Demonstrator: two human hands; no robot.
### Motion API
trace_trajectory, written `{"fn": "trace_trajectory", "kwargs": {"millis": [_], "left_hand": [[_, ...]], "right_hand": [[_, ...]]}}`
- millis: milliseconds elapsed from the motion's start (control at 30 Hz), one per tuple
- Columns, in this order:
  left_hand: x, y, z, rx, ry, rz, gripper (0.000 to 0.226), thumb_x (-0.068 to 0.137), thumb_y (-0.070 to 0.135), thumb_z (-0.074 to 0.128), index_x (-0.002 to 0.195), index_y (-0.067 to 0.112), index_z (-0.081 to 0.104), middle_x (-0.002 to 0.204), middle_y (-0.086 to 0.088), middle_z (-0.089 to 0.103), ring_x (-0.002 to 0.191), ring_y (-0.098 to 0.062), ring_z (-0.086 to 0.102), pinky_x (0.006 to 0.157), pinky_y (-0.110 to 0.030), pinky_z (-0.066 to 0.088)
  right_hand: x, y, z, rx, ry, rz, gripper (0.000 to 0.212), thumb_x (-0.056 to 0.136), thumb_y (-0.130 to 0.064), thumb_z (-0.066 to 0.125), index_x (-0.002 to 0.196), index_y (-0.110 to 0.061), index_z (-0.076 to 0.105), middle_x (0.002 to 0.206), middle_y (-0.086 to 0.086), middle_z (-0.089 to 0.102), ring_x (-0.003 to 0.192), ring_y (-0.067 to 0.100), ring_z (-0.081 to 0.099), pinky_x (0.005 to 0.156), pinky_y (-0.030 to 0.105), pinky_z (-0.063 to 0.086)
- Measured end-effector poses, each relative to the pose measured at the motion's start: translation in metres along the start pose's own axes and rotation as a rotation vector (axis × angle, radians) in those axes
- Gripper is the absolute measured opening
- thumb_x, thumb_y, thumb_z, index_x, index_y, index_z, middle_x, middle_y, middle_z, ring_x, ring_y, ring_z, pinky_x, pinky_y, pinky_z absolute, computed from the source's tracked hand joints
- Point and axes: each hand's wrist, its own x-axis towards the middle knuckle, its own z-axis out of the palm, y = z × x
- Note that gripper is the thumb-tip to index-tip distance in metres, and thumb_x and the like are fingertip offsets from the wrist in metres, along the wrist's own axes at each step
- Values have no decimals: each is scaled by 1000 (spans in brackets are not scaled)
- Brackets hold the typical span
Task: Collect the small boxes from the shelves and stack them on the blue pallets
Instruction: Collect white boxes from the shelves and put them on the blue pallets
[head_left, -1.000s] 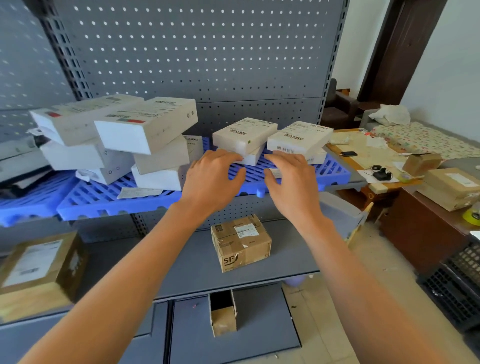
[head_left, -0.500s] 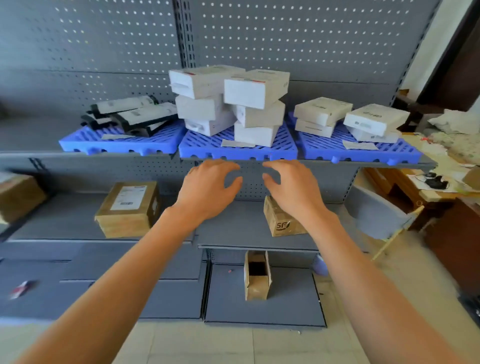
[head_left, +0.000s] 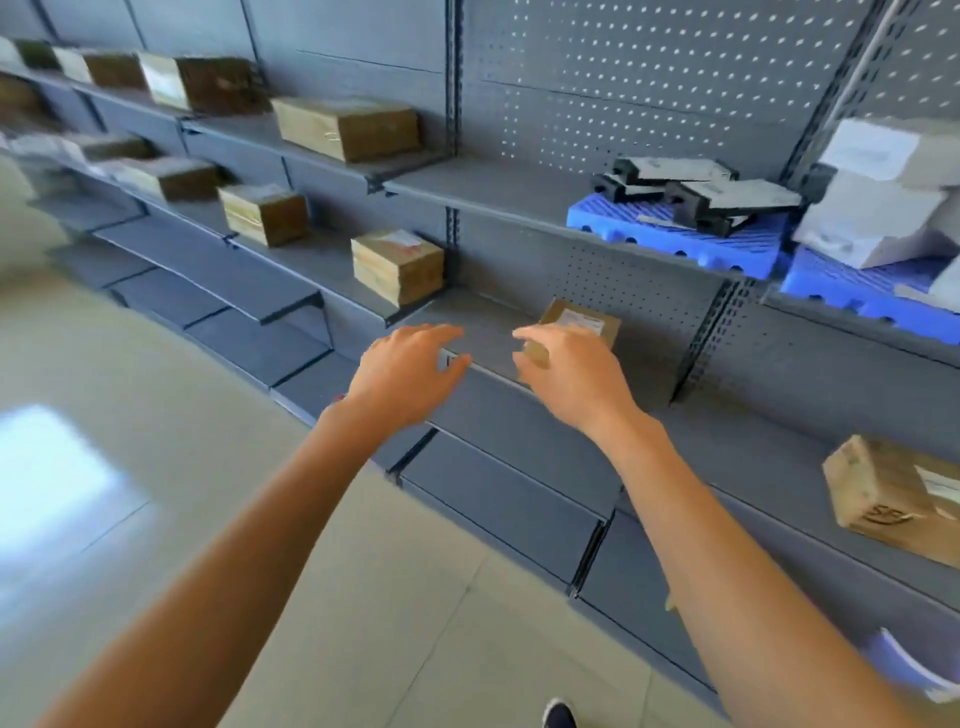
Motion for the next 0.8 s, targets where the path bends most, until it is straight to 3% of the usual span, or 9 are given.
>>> {"fn": "trace_trajectory", "kwargs": {"millis": [100,333,467,800], "left_hand": [[-6,-59,-18,17,15,-97,44,100,48,49,141,34,52,135,-3,63,117,-30,62,99,-47,50],[17,-164,-42,-7,90,-253,49,96,50,48,139,27,56,136,-1,63,125,-30,57,105,-52,46],[48,-218,-49,11,138,-314,42,101,40,53,138,20,57,139,-5,60,130,-30,53,108,-49,42],[130,-349,-69,203,83,-521,49,101,49,47,144,27,50,146,4,54,135,-23,48,106,-44,39]], "right_hand": [[34,-45,37,-6,-74,-107,37,99,-34,55,134,-23,62,136,-2,62,128,23,52,103,41,45],[124,-119,106,2,-169,-261,40,99,-33,53,137,-22,59,140,-2,59,129,25,49,102,38,42],[187,-143,143,33,-209,-335,41,100,-34,52,139,-22,57,142,-3,57,132,22,46,104,37,40],[354,-199,246,88,-317,-482,45,100,-36,54,142,-23,54,145,-1,55,133,23,48,104,37,41]]}}
